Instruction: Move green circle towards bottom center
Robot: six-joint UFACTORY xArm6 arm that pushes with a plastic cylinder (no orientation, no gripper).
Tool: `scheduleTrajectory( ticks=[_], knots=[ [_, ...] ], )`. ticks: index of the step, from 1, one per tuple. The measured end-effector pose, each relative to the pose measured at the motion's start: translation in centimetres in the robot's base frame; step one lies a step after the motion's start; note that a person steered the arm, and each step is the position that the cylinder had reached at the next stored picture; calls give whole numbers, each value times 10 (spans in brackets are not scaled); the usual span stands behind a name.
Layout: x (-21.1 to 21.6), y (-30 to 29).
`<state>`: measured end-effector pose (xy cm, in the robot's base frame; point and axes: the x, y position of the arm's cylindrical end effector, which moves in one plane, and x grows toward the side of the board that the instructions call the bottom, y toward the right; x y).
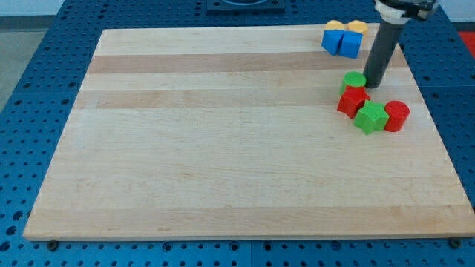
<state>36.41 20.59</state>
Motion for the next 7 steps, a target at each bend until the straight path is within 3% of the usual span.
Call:
scheduleTrajectory(
  ticks=[4, 5, 7],
  knots=[
    [16, -123],
    [43, -161],
    [88, -170]
  ],
)
